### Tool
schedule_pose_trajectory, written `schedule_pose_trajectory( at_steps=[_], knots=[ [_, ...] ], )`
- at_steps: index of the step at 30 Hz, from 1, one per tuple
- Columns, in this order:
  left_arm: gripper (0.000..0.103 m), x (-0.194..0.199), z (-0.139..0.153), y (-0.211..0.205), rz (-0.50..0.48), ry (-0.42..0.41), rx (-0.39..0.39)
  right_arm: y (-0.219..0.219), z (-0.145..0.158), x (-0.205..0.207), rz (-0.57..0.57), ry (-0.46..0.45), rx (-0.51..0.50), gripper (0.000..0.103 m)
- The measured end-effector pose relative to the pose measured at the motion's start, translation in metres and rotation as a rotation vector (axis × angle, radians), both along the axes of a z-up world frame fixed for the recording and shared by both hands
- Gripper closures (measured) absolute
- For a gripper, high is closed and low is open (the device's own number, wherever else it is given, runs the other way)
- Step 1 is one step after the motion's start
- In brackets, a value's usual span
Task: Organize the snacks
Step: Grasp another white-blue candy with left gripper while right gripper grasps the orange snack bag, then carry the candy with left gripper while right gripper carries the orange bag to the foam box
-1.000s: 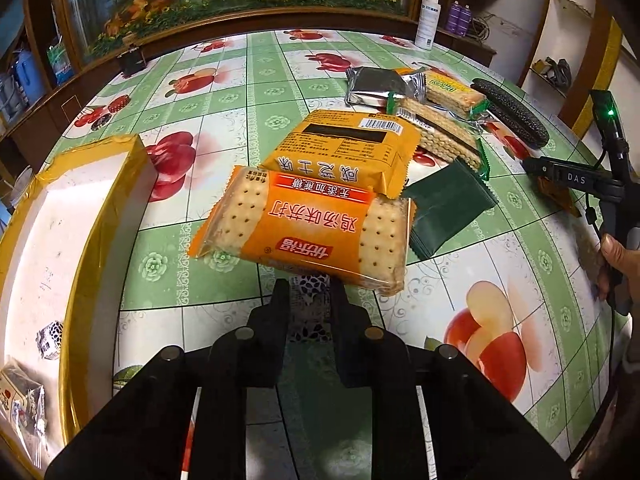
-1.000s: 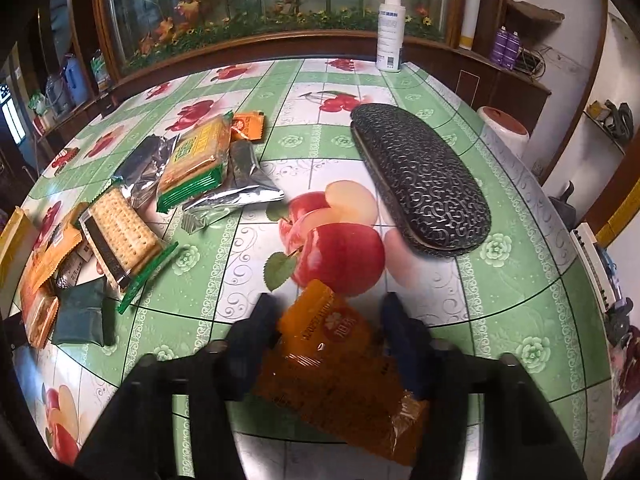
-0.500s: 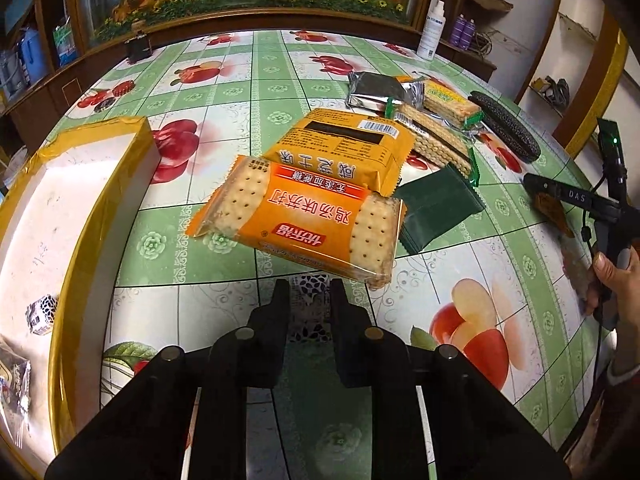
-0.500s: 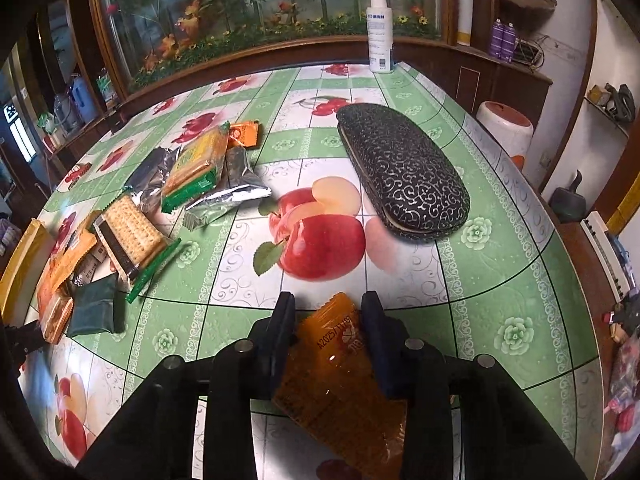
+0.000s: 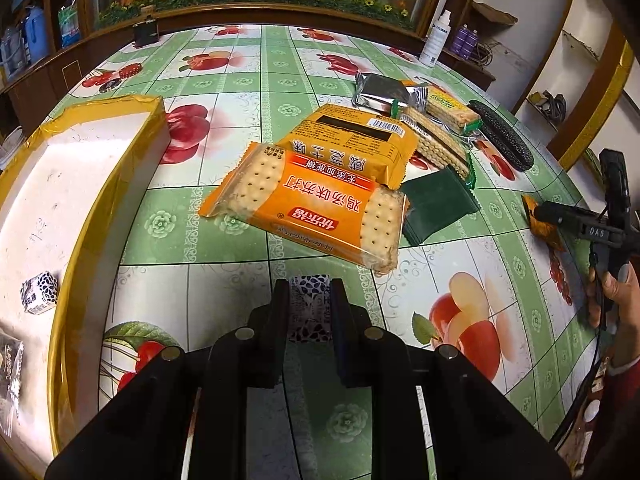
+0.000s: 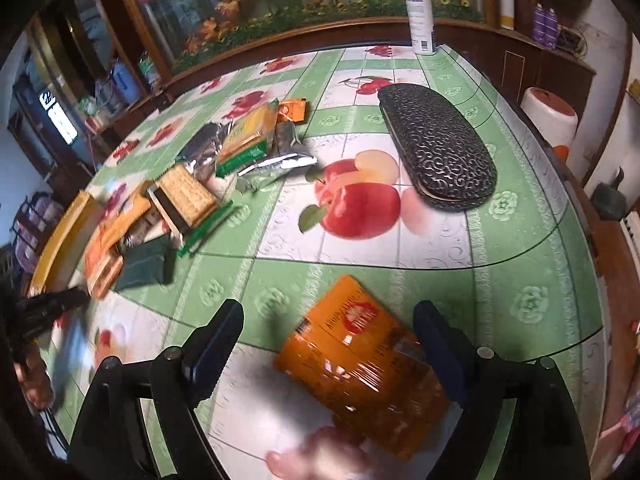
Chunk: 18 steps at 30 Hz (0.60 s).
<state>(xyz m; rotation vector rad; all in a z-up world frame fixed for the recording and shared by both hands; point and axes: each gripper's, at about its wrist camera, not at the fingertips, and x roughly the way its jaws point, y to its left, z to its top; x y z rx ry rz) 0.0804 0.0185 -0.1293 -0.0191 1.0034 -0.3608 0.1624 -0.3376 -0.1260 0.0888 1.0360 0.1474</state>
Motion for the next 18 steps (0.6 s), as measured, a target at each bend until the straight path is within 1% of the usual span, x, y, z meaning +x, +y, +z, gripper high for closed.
schedule_pose_trajectory(
  at_steps=[2, 3, 4, 5, 7, 8, 9, 11, 12, 13, 15, 18],
  knots=[
    [0.087, -0.001, 0.000, 0.000, -0.002, 0.001, 0.001, 0.004, -0.007, -0.002, 0.044, 0.029, -0.108, 0.014],
    [0.087, -0.001, 0.000, 0.000, -0.003, 0.001, 0.001, 0.008, -0.009, -0.004, 0.075, 0.022, -0.159, 0.014],
    [0.087, -0.001, 0.000, 0.000, -0.005, 0.001, 0.002, 0.009, -0.008, -0.006, 0.100, 0.004, -0.164, 0.014],
    [0.087, -0.002, 0.000, 0.000, -0.006, 0.001, 0.004, 0.008, -0.009, -0.007, 0.114, 0.002, -0.154, 0.015],
    [0.087, -0.002, 0.000, 0.001, -0.008, 0.002, 0.004, 0.006, -0.009, -0.007, 0.107, -0.003, -0.139, 0.016],
    [0.087, -0.003, 0.000, 0.001, -0.007, 0.003, 0.002, 0.006, -0.008, -0.007, 0.106, -0.007, -0.137, 0.022],
    [0.087, -0.003, 0.000, 0.001, -0.006, 0.004, -0.001, 0.005, -0.006, -0.008, 0.095, -0.016, -0.129, 0.038],
    [0.087, -0.004, 0.000, 0.003, -0.003, 0.005, -0.008, 0.003, -0.003, -0.007, 0.063, -0.013, -0.114, 0.044],
    [0.087, -0.005, 0.001, 0.004, -0.001, 0.004, -0.011, 0.004, -0.002, -0.008, 0.050, -0.018, -0.104, 0.054],
    [0.087, -0.006, 0.002, 0.006, 0.001, 0.001, -0.016, 0.003, 0.000, -0.010, 0.040, -0.027, -0.076, 0.059],
    [0.087, -0.007, 0.004, 0.008, 0.002, -0.005, -0.022, 0.005, 0.002, -0.014, 0.020, -0.042, -0.038, 0.061],
    [0.087, -0.010, 0.008, 0.011, 0.004, -0.017, -0.022, 0.011, 0.007, -0.023, 0.014, -0.072, 0.014, 0.062]
  ],
)
